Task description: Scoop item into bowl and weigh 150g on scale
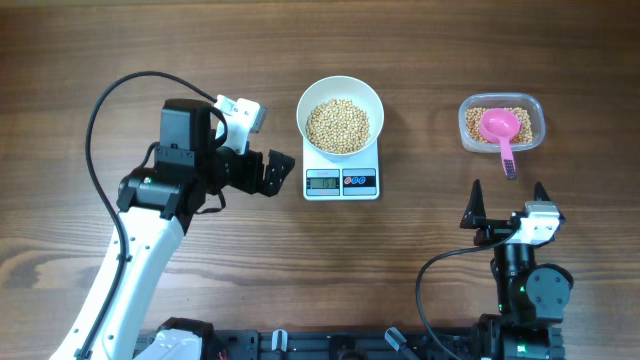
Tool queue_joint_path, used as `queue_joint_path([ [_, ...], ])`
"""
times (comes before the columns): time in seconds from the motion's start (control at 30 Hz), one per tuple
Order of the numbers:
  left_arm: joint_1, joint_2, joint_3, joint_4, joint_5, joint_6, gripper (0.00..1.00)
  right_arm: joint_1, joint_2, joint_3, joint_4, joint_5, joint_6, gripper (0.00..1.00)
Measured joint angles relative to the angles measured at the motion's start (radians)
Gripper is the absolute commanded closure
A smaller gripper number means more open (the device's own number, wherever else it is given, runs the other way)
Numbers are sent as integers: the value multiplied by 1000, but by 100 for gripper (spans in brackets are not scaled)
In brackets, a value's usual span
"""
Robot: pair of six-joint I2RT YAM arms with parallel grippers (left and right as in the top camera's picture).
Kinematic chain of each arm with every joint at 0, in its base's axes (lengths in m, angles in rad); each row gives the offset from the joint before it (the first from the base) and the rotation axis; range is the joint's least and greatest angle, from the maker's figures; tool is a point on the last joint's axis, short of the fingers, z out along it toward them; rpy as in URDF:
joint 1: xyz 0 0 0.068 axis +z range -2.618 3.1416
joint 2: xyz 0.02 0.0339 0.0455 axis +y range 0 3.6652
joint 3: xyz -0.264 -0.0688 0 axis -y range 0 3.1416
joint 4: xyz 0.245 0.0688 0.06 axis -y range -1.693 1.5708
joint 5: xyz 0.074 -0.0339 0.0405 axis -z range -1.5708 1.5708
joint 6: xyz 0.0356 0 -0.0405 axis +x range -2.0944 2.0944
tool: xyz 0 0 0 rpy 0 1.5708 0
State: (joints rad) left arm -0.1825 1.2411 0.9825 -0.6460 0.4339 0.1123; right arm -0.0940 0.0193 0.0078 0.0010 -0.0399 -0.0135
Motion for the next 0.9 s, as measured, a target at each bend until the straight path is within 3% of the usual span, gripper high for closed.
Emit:
queue_joint_path([
  [0.9,0,-176,-135,21,-3,0,0,0,0,0,0,0,0,0],
])
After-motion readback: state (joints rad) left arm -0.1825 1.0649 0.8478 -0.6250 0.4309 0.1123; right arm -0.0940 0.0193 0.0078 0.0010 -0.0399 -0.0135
